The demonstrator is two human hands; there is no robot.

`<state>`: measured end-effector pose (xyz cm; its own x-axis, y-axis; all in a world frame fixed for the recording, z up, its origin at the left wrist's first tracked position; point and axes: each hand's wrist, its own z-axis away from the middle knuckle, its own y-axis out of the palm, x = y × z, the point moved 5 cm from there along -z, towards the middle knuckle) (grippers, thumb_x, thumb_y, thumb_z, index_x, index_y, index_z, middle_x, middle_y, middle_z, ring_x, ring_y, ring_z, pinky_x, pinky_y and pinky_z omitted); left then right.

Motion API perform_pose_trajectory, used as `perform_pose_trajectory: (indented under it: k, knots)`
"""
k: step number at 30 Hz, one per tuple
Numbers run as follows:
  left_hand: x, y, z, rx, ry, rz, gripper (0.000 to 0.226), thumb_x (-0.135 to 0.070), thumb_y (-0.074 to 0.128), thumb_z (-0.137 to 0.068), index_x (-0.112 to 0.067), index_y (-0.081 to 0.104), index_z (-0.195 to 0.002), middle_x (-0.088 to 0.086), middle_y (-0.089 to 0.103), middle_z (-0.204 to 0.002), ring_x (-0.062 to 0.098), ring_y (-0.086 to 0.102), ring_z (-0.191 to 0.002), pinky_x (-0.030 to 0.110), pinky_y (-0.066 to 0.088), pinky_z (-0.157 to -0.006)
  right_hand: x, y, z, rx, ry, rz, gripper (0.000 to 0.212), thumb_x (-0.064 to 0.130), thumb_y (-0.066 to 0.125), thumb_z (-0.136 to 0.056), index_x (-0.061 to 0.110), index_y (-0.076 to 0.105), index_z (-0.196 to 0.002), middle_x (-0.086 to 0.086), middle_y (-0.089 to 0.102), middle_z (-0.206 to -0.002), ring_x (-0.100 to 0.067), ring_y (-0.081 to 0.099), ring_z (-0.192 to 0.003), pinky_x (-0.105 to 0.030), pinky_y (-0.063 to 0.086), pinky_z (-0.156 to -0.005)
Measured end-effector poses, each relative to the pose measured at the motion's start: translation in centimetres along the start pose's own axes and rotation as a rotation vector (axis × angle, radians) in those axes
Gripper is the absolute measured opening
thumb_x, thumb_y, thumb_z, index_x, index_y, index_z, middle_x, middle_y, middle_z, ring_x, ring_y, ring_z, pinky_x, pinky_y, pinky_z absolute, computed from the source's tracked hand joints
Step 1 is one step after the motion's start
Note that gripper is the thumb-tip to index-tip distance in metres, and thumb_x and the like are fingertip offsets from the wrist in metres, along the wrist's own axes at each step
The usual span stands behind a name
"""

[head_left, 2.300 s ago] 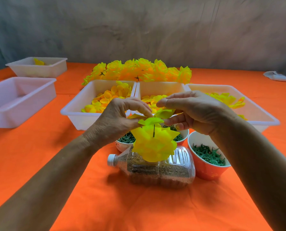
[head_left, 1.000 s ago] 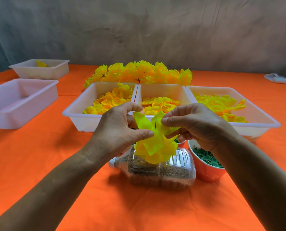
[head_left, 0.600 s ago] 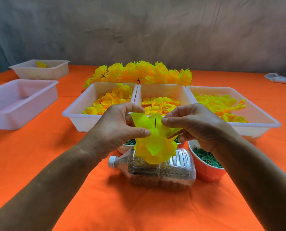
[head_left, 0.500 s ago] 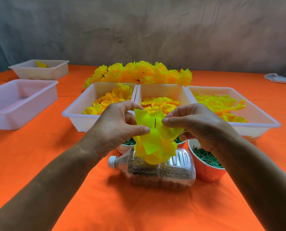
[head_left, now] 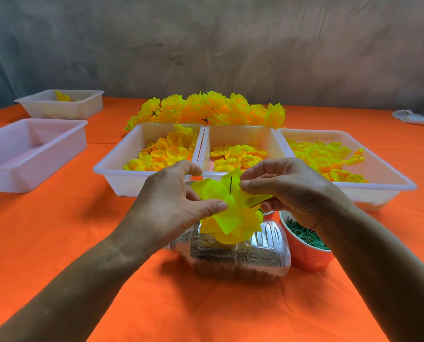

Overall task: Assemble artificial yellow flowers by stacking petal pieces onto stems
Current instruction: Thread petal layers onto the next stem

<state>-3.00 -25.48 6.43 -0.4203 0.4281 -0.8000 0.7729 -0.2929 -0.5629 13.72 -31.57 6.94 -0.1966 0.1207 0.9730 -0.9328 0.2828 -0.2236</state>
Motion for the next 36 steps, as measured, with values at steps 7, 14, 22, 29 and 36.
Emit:
perform_pose_trajectory:
  k: [7, 14, 22, 29, 36]
  knots:
    - [0.3, 0.4, 0.5, 0.047, -0.064, 0.05, 0.05, -0.031, 0.082, -0.065, -0.03, 0.05, -0.104, 0.001, 0.071, -0.064, 0.004, 0.05, -0.038, 0.02, 0.038, -0.043, -0.1, 0.0, 0.2, 0.021, 0.016, -0.023, 0.004, 0.005, 0.069, -0.079, 0.006, 0.066, -0.077, -0.006, 0.068, -0.06, -0.013, 0.065, -0.05, -0.018, 0.046, -0.041]
    - [1.0, 1.0, 0.5, 0.061, -0.115, 0.184, 0.049, -0.018, 0.081, -0.07, -0.021, 0.052, -0.109, 0.007, 0.071, -0.066, 0.015, 0.045, -0.032, 0.041, 0.053, -0.056, -0.1, 0.2, 0.3, 0.028, 0.03, -0.028, 0.004, 0.004, 0.069, -0.079, 0.005, 0.066, -0.077, -0.007, 0.069, -0.061, -0.013, 0.065, -0.05, -0.018, 0.046, -0.041]
    - [0.9, 1.0, 0.8, 0.079, -0.11, 0.193, 0.049, -0.017, 0.08, -0.07, -0.02, 0.053, -0.111, 0.004, 0.071, -0.063, 0.013, 0.043, -0.03, 0.023, 0.043, -0.042, -0.2, 0.1, 0.4, 0.013, 0.038, -0.003, 0.005, 0.006, 0.07, -0.079, 0.008, 0.066, -0.076, -0.008, 0.068, -0.063, -0.014, 0.064, -0.049, -0.018, 0.042, -0.037]
    - [1.2, 0.7, 0.3, 0.067, -0.087, 0.322, 0.037, 0.003, 0.071, -0.075, -0.015, 0.057, -0.104, 0.001, 0.062, -0.053, 0.013, 0.042, -0.037, 0.021, 0.035, -0.04, 0.1, -0.1, 0.6, -0.038, 0.005, 0.124, 0.006, 0.009, 0.071, -0.079, 0.011, 0.068, -0.074, -0.002, 0.062, -0.06, 0.0, 0.051, -0.04, -0.015, 0.038, -0.038]
    - [0.6, 0.0, -0.8, 0.044, 0.035, 0.198, 0.038, 0.011, 0.055, -0.077, -0.022, 0.067, -0.089, 0.001, 0.049, -0.052, 0.01, 0.035, -0.04, 0.017, 0.032, -0.042, 0.4, 0.1, 0.6, -0.019, -0.047, 0.191, 0.01, 0.005, 0.071, -0.079, 0.012, 0.07, -0.072, -0.003, 0.061, -0.058, 0.0, 0.047, -0.039, -0.013, 0.033, -0.038]
